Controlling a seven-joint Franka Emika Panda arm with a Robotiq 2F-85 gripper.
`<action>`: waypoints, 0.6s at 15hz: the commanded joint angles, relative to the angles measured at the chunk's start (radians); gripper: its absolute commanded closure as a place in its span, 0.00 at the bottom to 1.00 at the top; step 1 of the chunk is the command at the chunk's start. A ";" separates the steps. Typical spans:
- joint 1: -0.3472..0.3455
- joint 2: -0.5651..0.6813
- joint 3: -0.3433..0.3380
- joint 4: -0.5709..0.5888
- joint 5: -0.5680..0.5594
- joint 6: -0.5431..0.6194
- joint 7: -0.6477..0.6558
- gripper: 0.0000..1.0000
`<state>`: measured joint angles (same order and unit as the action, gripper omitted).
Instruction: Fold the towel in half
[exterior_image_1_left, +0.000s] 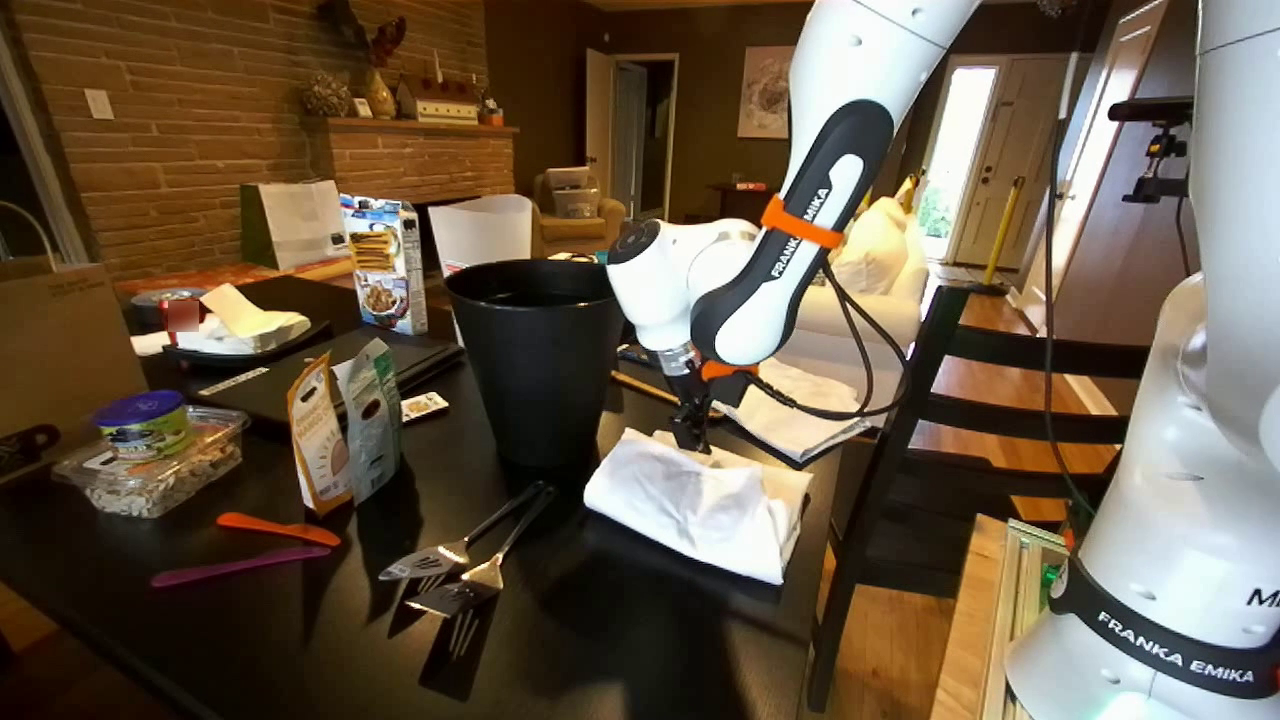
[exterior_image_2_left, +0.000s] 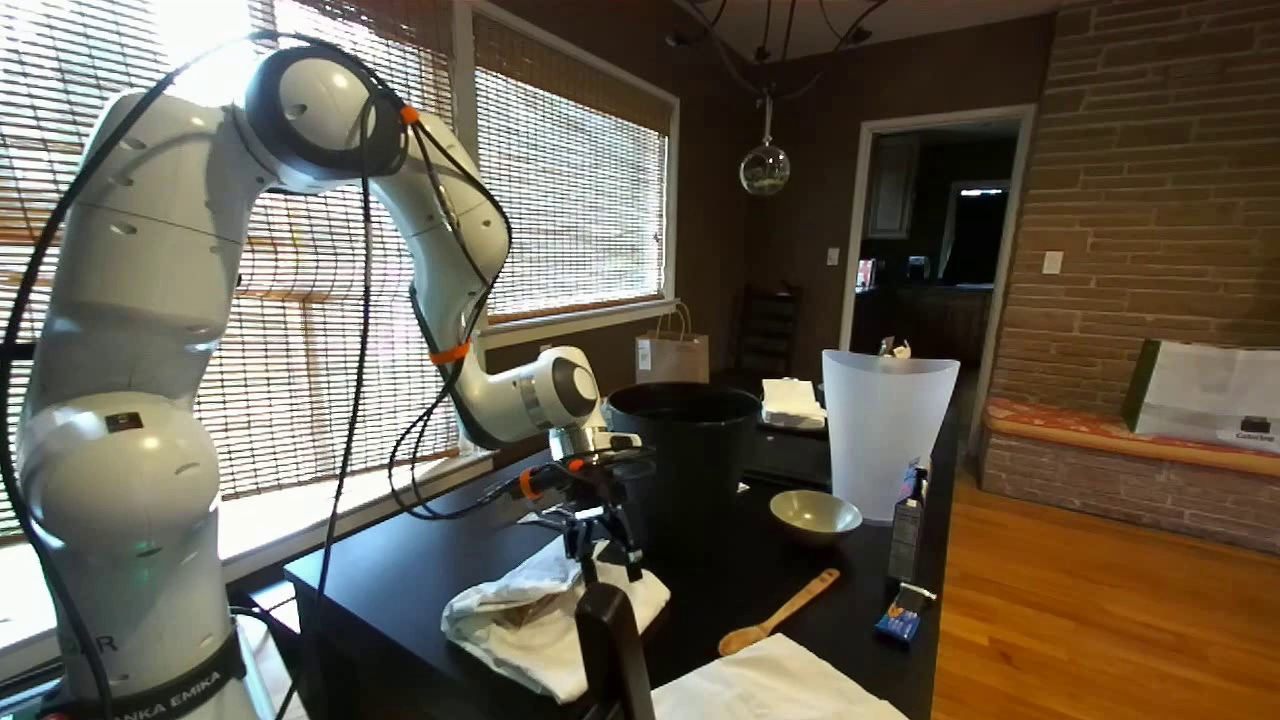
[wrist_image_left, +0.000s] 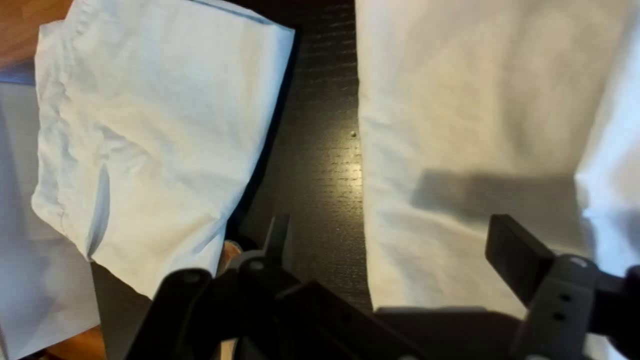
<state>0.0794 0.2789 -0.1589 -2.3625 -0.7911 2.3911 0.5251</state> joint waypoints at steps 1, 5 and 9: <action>-0.027 -0.020 -0.013 0.012 -0.057 0.025 0.049 0.00; -0.045 -0.008 -0.004 0.028 -0.028 0.023 0.048 0.00; -0.052 -0.008 -0.006 0.029 -0.029 0.032 0.059 0.00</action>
<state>0.0405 0.2713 -0.1782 -2.3348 -0.8176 2.4271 0.5831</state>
